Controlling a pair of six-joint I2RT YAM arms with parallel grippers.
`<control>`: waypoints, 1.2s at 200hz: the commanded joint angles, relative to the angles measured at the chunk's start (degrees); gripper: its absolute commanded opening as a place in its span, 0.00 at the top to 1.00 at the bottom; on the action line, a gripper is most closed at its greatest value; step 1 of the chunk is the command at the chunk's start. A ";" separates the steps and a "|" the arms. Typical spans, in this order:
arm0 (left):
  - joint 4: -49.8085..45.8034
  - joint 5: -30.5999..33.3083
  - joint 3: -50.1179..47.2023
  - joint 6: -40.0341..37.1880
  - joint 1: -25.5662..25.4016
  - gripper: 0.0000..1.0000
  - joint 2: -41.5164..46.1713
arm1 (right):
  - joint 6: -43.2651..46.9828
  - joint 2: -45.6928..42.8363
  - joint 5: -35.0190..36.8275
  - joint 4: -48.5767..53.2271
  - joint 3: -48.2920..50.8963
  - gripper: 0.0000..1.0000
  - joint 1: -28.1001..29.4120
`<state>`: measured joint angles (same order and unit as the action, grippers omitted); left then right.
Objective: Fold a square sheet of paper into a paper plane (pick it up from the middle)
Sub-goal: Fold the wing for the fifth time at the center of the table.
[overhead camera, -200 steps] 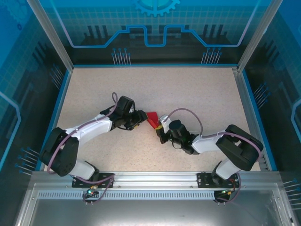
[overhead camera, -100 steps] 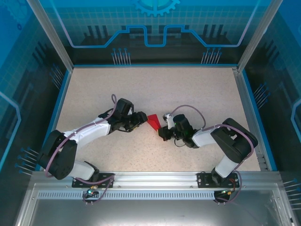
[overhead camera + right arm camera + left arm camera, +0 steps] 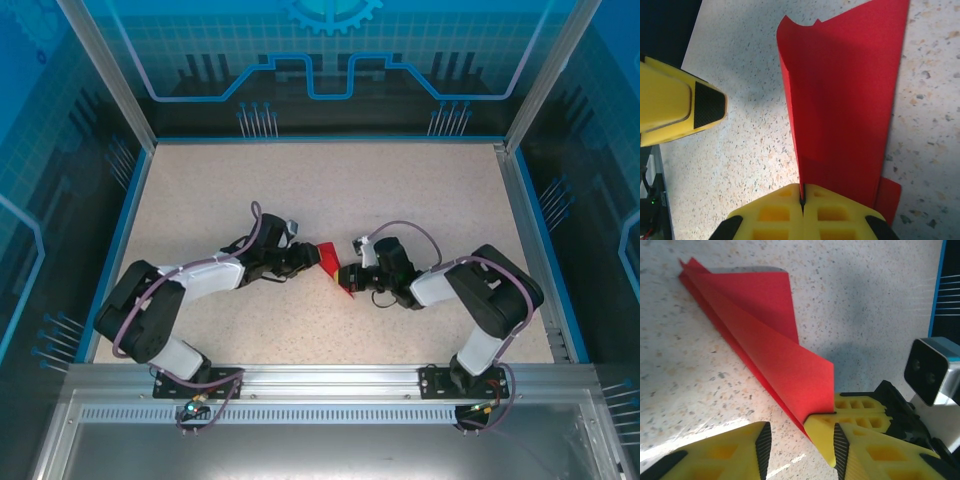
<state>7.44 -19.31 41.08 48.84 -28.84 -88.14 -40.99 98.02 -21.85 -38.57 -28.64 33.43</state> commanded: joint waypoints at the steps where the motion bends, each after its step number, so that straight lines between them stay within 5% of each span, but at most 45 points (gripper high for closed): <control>1: 5.16 -1.96 -0.49 -2.59 -0.64 0.60 -1.12 | -4.20 2.10 -2.73 -1.95 -0.80 0.97 -1.73; 240: 15.93 -4.85 1.11 -7.11 -2.16 0.77 -13.59 | -20.79 10.24 -11.22 -3.76 -2.72 1.00 -7.32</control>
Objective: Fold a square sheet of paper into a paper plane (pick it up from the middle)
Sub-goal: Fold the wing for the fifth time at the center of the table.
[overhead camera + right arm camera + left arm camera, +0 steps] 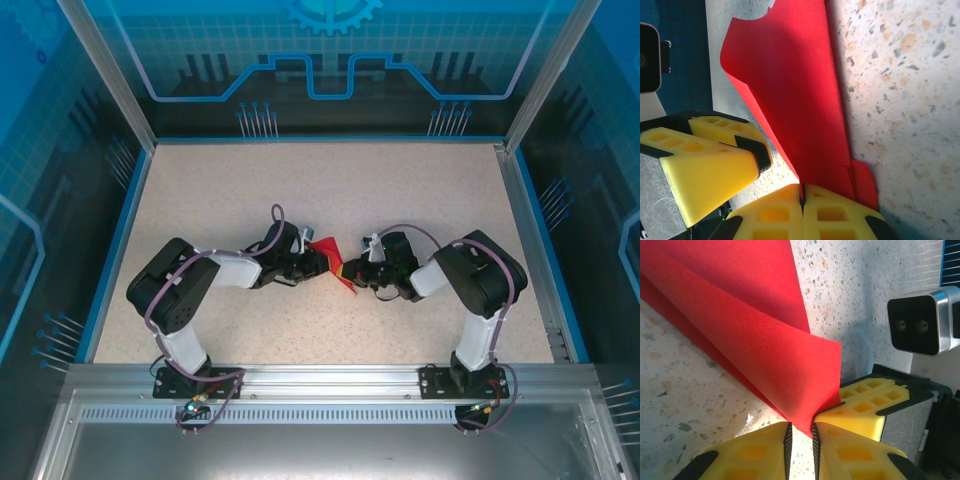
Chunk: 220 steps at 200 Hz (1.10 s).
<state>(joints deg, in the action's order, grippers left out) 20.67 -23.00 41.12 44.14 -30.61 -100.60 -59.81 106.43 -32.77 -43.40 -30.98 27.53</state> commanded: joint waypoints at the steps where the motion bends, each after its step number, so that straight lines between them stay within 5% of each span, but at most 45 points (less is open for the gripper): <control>1: 2.71 -1.16 1.15 -2.44 -0.40 0.77 -1.16 | -2.02 1.84 -0.37 1.05 -0.39 1.00 -1.46; 220: 4.71 -0.11 2.56 -3.63 -0.50 0.85 -5.28 | -1.36 2.75 -1.50 6.75 -2.28 1.00 -1.69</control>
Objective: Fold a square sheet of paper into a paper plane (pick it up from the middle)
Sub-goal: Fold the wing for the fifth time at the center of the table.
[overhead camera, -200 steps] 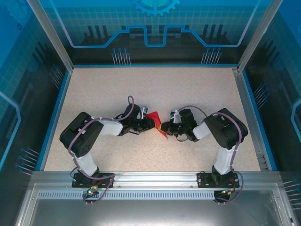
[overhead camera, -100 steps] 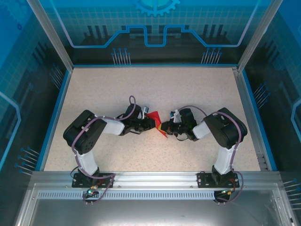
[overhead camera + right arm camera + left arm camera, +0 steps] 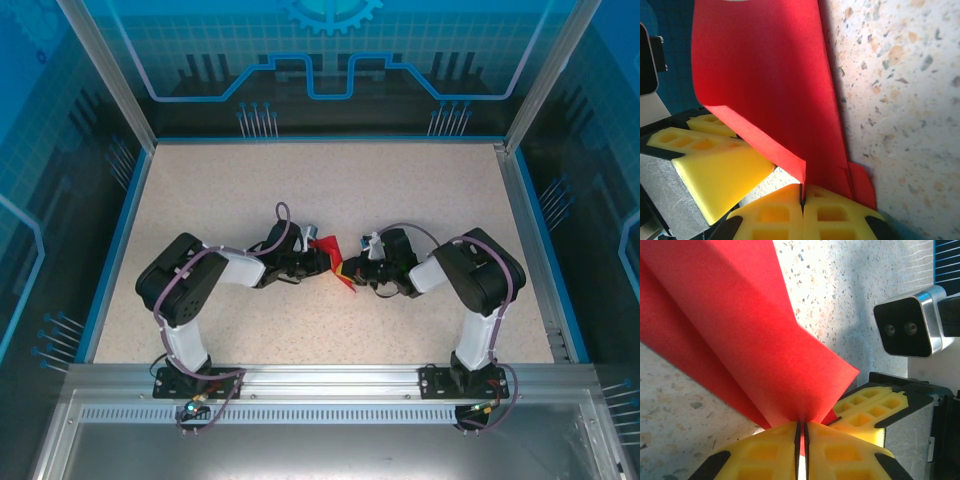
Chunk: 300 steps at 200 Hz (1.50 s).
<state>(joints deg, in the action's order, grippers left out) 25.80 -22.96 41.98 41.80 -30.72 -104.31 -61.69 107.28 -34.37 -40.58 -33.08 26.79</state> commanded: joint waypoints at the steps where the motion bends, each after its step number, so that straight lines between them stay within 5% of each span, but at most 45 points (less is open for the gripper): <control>1: -0.46 -0.11 1.71 -1.29 -0.35 0.85 -1.58 | 0.52 1.89 0.10 3.93 -0.16 1.00 -0.99; 133: -10.70 2.81 6.08 0.47 -0.32 0.89 -3.09 | 2.89 0.27 -1.31 7.75 -1.51 0.81 -1.25; 300: -18.42 1.99 11.81 1.53 -0.34 0.89 -4.58 | 20.34 -10.37 4.77 30.60 -3.66 0.74 -1.17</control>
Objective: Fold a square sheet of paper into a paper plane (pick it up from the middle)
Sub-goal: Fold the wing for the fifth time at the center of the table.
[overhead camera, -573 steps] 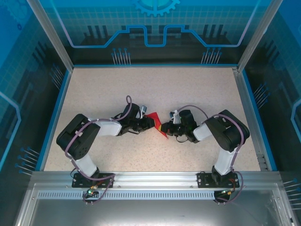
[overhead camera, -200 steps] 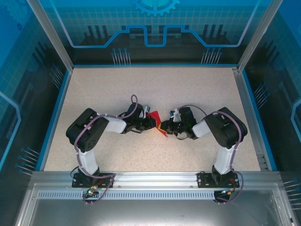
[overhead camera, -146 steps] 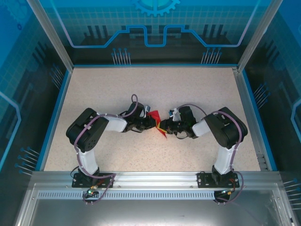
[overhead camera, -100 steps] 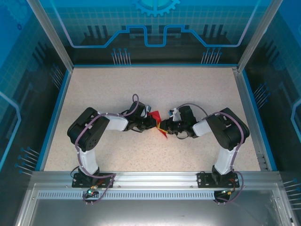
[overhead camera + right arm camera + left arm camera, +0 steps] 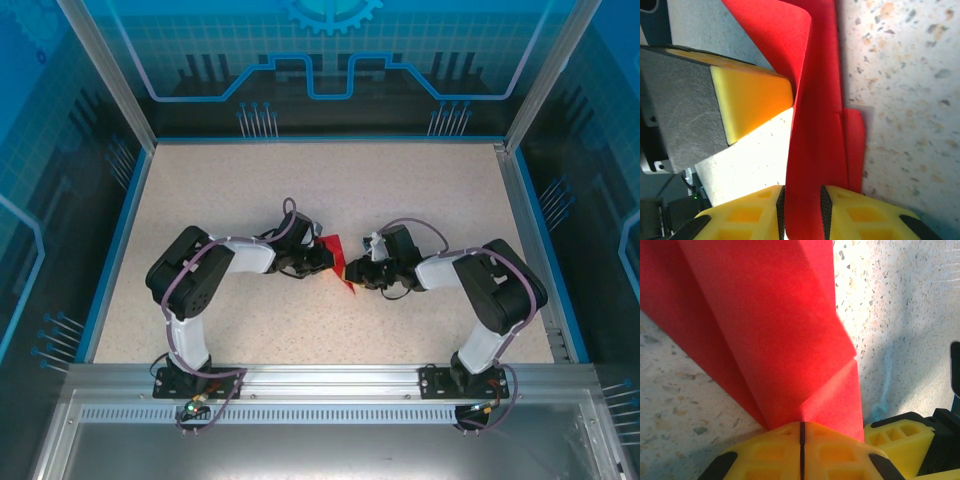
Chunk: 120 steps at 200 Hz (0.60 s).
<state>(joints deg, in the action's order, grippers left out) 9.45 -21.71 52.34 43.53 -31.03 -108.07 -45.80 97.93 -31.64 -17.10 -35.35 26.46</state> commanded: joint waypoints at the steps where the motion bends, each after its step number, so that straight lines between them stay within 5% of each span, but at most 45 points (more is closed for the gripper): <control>1: -2.07 0.68 1.45 -0.15 -0.02 0.89 -0.82 | 4.51 -1.00 2.03 7.10 -1.39 0.74 -0.82; 120: -1.77 -1.47 2.45 -2.11 -0.05 0.87 1.04 | 0.10 0.91 -1.71 0.42 0.06 0.98 -1.97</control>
<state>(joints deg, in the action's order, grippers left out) 8.38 -21.96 53.30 43.31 -31.03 -108.07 -43.48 97.82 -30.92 -13.63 -35.97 26.17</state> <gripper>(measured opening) 0.127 0.046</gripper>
